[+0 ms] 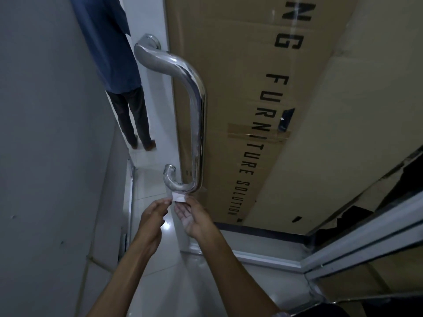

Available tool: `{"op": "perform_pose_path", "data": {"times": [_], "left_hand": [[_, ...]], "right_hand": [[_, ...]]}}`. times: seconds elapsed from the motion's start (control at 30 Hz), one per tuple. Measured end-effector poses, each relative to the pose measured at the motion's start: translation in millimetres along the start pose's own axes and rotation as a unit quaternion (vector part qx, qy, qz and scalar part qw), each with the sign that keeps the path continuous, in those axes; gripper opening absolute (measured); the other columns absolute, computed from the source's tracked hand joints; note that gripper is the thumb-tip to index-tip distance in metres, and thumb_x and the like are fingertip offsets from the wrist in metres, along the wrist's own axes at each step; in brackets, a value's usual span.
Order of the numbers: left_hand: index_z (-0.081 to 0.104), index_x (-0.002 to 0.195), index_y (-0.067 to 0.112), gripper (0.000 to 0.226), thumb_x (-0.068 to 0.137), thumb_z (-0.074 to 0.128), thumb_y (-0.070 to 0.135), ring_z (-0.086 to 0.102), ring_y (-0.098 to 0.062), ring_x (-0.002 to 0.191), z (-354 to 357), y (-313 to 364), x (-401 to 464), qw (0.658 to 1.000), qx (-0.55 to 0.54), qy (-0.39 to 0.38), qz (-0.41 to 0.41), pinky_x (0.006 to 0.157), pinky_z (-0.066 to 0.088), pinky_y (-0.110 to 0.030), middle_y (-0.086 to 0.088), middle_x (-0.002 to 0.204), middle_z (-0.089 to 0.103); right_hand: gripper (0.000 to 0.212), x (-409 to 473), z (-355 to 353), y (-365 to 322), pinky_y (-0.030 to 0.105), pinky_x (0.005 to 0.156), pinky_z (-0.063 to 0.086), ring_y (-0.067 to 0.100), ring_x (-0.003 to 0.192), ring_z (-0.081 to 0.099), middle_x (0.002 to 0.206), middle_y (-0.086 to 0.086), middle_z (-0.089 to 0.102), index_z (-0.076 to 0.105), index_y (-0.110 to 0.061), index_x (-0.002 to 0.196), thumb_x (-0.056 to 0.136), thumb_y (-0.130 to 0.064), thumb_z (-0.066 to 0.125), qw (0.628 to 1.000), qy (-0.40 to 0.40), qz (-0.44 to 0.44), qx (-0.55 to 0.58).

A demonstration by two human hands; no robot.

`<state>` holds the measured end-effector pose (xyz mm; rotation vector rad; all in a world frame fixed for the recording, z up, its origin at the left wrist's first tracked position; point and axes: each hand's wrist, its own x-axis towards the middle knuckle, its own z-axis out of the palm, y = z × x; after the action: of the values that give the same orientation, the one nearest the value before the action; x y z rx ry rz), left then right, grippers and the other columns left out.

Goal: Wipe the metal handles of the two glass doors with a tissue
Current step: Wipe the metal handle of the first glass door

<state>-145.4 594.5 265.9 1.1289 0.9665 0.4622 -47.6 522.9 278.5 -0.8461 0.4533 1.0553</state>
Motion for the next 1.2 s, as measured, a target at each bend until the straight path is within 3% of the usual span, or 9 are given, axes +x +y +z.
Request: {"op": "perform_pose_path", "data": {"times": [0.17, 0.33, 0.47, 0.67, 0.8, 0.87, 0.97, 1.07, 1.2], "left_hand": [[0.073, 0.115, 0.014, 0.021, 0.106, 0.054, 0.009, 0.06, -0.016, 0.119, -9, 6, 2, 0.998, 0.043, 0.017, 0.05, 0.099, 0.04, -0.032, 0.001, 0.119, 0.072], [0.072, 0.121, 0.011, 0.024, 0.105, 0.055, 0.007, 0.058, -0.022, 0.128, -16, 8, 10, 0.995, 0.052, 0.046, 0.067, 0.103, 0.04, -0.033, -0.001, 0.125, 0.07], [0.073, 0.113, 0.015, 0.024, 0.103, 0.054, 0.005, 0.06, -0.023, 0.125, -12, 14, 12, 0.991, 0.052, 0.069, 0.105, 0.093, 0.043, -0.028, 0.004, 0.116, 0.07], [0.071, 0.106, 0.017, 0.02, 0.101, 0.056, 0.003, 0.063, -0.018, 0.115, 6, 37, 2, 0.962, 0.116, 0.081, 0.232, 0.088, 0.048, -0.03, 0.006, 0.114, 0.071], [0.069, 0.104, 0.024, 0.012, 0.102, 0.061, 0.015, 0.059, -0.019, 0.118, 17, 42, 3, 0.944, 0.175, 0.049, 0.276, 0.095, 0.048, -0.041, 0.006, 0.12, 0.069], [0.068, 0.103, 0.027, 0.011, 0.102, 0.062, 0.018, 0.059, -0.017, 0.115, 25, 42, 5, 0.937, 0.197, 0.025, 0.289, 0.094, 0.045, -0.032, 0.007, 0.118, 0.069], [0.07, 0.105, 0.023, 0.011, 0.102, 0.063, 0.015, 0.062, -0.006, 0.105, 38, 44, 5, 0.934, 0.211, 0.009, 0.288, 0.084, 0.042, -0.014, 0.004, 0.113, 0.07], [0.069, 0.105, 0.021, 0.014, 0.101, 0.063, 0.01, 0.064, -0.003, 0.102, 49, 44, 5, 0.936, 0.203, 0.0, 0.289, 0.085, 0.049, -0.014, 0.003, 0.11, 0.07], [0.069, 0.104, 0.023, 0.013, 0.099, 0.065, 0.011, 0.065, -0.005, 0.101, 54, 46, 5, 0.927, 0.214, -0.012, 0.309, 0.084, 0.048, -0.016, 0.006, 0.109, 0.07]], "right_hand": [[0.02, -3, 5, 3, 0.032, 0.069, 0.065, 0.031, 0.103, 0.069, 0.114, 0.023, 0.072, 0.065, 0.006, 0.116, 0.103, -0.004, 0.055, 0.994, -0.052, 0.003, 0.093], [0.025, -17, 4, -6, 0.028, 0.074, 0.06, 0.023, 0.098, 0.072, 0.107, 0.013, 0.078, 0.07, -0.002, 0.109, 0.102, -0.01, 0.048, 0.993, -0.055, -0.015, 0.099], [0.022, -21, -1, -4, 0.032, 0.102, 0.047, 0.029, 0.121, 0.062, 0.126, 0.014, 0.069, 0.068, -0.006, 0.098, 0.104, -0.013, 0.049, 0.992, -0.02, -0.049, 0.111], [0.038, -28, 2, -6, 0.033, 0.118, 0.033, 0.027, 0.145, 0.046, 0.148, 0.006, 0.054, 0.057, -0.008, 0.14, 0.106, -0.026, 0.05, 0.993, 0.007, -0.106, 0.046], [0.037, -25, 3, -14, 0.027, 0.104, 0.045, 0.023, 0.126, 0.062, 0.145, 0.013, 0.06, 0.061, -0.01, 0.135, 0.105, -0.031, 0.056, 0.989, 0.044, -0.134, -0.043], [0.024, -27, 1, -19, 0.021, 0.092, 0.047, 0.013, 0.105, 0.067, 0.128, 0.008, 0.07, 0.069, -0.016, 0.118, 0.101, -0.033, 0.063, 0.98, 0.061, -0.168, -0.085], [0.014, -28, -4, -20, 0.026, 0.096, 0.044, 0.01, 0.107, 0.063, 0.108, -0.008, 0.07, 0.069, -0.032, 0.099, 0.097, -0.046, 0.067, 0.963, 0.083, -0.204, -0.157], [0.03, -34, -4, -16, 0.025, 0.095, 0.048, 0.011, 0.118, 0.065, 0.121, -0.006, 0.073, 0.073, -0.03, 0.121, 0.102, -0.048, 0.057, 0.941, 0.081, -0.231, -0.235], [0.04, -59, -2, -21, 0.019, 0.11, 0.043, 0.003, 0.135, 0.054, 0.145, -0.018, 0.058, 0.056, -0.033, 0.148, 0.11, -0.031, 0.043, 0.903, 0.062, -0.297, -0.305]]}}
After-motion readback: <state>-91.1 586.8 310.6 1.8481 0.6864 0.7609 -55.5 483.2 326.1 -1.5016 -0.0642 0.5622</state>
